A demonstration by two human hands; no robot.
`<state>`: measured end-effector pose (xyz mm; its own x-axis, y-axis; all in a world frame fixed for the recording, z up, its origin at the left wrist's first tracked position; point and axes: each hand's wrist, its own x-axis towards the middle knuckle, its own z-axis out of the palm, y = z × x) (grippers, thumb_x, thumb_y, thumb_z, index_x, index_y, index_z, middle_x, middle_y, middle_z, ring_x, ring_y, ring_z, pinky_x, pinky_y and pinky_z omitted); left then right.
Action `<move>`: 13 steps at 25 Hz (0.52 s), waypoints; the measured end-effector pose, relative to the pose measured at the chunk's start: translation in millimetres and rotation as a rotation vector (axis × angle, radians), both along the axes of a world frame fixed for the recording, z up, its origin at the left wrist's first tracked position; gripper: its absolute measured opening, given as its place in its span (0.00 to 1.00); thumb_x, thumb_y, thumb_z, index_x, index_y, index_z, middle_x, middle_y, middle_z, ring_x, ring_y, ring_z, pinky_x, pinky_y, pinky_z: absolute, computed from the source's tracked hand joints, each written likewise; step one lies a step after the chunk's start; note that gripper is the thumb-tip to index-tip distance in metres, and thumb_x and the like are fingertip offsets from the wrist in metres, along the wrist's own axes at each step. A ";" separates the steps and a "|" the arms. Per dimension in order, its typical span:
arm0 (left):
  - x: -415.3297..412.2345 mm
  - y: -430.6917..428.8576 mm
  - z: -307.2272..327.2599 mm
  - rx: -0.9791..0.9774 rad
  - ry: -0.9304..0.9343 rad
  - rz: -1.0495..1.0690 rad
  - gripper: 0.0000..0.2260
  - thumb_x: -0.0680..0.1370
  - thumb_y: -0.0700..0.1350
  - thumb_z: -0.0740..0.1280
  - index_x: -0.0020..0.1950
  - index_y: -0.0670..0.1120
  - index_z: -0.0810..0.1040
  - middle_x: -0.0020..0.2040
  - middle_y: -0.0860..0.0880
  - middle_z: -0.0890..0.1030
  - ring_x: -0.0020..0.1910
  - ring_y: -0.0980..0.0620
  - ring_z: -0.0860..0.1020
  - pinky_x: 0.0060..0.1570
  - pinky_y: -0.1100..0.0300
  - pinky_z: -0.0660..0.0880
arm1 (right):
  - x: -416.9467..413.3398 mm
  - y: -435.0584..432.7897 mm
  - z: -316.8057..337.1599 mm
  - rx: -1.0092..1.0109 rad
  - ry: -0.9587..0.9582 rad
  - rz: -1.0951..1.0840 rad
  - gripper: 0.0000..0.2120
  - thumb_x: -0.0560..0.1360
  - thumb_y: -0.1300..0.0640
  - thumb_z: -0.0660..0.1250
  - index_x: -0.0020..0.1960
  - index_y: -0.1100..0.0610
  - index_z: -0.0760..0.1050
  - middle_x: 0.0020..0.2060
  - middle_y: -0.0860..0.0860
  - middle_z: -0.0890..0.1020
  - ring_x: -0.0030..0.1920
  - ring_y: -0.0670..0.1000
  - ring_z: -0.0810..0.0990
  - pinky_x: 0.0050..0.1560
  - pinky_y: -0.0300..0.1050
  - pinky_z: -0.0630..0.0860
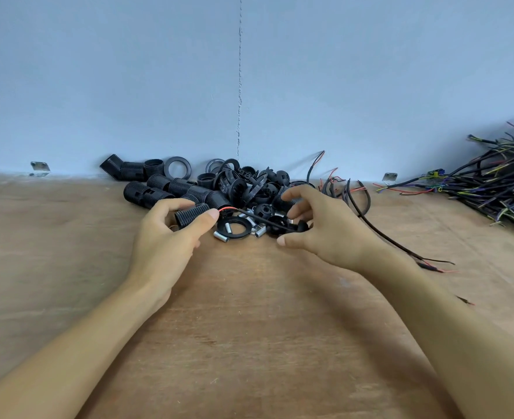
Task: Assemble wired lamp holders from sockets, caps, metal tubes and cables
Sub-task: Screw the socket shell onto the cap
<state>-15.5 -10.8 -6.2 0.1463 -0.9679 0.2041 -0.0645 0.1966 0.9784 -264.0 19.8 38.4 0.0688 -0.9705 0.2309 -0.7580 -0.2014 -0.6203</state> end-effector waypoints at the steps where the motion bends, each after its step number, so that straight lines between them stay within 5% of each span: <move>1: 0.9 -0.8 0.1 0.018 0.039 0.013 0.25 0.59 0.66 0.78 0.52 0.59 0.81 0.42 0.57 0.84 0.31 0.58 0.78 0.35 0.58 0.74 | 0.7 -0.4 -2.1 -0.041 -0.051 -0.009 0.30 0.67 0.53 0.81 0.64 0.42 0.71 0.51 0.43 0.78 0.49 0.43 0.78 0.47 0.33 0.71; 7: 4.8 -8.2 -2.0 0.073 0.243 0.059 0.19 0.69 0.53 0.82 0.54 0.48 0.82 0.43 0.52 0.84 0.31 0.57 0.76 0.34 0.60 0.73 | 5.3 3.1 -4.1 -0.169 -0.316 -0.038 0.20 0.72 0.52 0.77 0.61 0.42 0.74 0.46 0.43 0.81 0.45 0.40 0.79 0.43 0.29 0.73; 10: 7.0 -7.6 0.6 0.068 0.306 0.036 0.14 0.70 0.53 0.80 0.51 0.49 0.84 0.40 0.55 0.82 0.31 0.56 0.74 0.34 0.60 0.72 | 11.6 5.1 -7.7 -0.181 -0.296 0.054 0.13 0.77 0.52 0.71 0.58 0.39 0.75 0.44 0.40 0.82 0.45 0.43 0.81 0.45 0.34 0.73; 13: 8.1 -5.9 3.8 0.035 0.283 -0.014 0.10 0.70 0.51 0.80 0.49 0.54 0.87 0.38 0.57 0.82 0.31 0.57 0.74 0.32 0.63 0.73 | 12.2 4.7 -10.8 -0.200 -0.188 0.092 0.17 0.76 0.53 0.73 0.62 0.42 0.75 0.47 0.41 0.81 0.50 0.43 0.79 0.47 0.35 0.75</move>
<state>-7.4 -16.6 -2.5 0.1793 -0.9760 0.1237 0.2151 0.1616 0.9631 -251.8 24.6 27.6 0.0925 -0.8960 0.4343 -0.6061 -0.3967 -0.6894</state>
